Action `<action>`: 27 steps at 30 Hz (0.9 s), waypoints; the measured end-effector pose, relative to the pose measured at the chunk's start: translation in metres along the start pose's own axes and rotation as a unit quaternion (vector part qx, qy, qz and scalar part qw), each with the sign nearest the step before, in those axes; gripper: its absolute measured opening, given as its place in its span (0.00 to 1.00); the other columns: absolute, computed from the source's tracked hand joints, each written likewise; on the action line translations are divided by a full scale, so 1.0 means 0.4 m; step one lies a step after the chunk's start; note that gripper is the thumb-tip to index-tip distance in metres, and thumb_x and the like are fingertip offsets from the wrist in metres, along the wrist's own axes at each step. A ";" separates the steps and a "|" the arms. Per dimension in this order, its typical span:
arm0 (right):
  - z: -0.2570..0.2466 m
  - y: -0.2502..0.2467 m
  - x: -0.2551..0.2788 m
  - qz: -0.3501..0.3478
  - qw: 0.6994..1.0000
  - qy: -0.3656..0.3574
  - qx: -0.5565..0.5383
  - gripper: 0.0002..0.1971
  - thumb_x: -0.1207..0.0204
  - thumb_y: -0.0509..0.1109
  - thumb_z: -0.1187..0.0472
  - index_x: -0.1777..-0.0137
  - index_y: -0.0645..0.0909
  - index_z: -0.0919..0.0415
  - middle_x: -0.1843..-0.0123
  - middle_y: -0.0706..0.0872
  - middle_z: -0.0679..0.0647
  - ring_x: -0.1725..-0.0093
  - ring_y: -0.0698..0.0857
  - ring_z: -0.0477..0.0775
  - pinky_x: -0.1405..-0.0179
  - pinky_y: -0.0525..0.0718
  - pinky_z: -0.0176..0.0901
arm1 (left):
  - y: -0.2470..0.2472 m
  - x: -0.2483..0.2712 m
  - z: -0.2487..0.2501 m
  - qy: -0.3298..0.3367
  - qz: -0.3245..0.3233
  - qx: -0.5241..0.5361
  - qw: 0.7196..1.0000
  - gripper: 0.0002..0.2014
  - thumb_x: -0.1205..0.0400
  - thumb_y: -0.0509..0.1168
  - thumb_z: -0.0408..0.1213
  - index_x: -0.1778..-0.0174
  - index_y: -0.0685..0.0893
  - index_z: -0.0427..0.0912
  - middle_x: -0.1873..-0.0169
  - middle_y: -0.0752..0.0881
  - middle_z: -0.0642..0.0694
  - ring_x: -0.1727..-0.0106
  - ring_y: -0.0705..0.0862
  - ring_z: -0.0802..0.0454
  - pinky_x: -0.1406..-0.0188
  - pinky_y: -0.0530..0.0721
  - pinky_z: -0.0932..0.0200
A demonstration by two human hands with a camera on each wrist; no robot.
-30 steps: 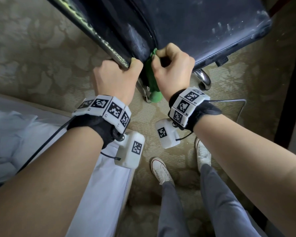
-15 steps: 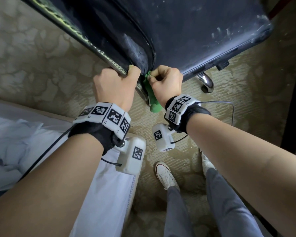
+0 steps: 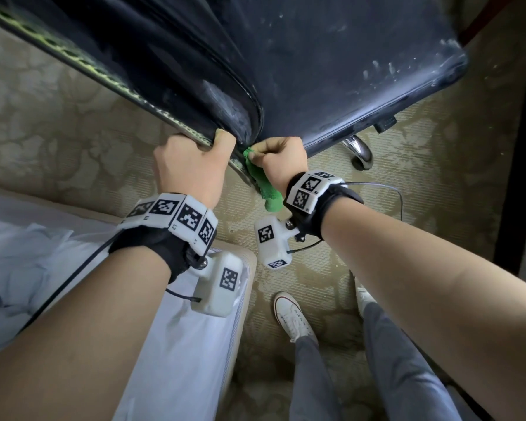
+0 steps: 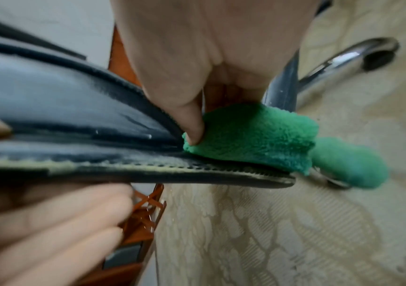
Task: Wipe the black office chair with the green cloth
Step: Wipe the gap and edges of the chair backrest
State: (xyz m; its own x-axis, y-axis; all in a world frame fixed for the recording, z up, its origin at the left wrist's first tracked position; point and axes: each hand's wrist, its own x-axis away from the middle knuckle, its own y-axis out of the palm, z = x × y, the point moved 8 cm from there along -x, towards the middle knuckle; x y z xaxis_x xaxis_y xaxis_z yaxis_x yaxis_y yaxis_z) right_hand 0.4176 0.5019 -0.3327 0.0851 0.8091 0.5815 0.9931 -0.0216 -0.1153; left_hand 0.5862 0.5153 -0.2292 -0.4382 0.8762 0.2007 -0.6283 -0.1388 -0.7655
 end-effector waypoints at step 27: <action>0.204 -0.160 -0.015 0.088 0.979 0.183 0.011 0.04 0.21 0.71 0.60 0.55 0.80 0.60 0.53 0.89 0.60 0.55 0.89 0.61 0.48 0.89 0.57 | 0.024 0.032 0.012 0.033 -0.037 -0.076 0.996 0.34 0.23 0.55 0.67 0.61 0.88 0.36 0.59 0.89 0.40 0.55 0.75 0.46 0.54 0.71 0.52</action>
State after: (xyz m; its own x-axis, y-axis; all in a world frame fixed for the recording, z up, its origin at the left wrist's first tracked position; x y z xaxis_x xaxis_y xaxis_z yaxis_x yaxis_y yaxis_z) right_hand 0.3468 0.5464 -0.3944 0.2814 0.5293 0.8004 0.9590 -0.1255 -0.2542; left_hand 0.5714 0.5232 -0.2309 -0.3480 0.9103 0.2243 -0.5503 -0.0047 -0.8350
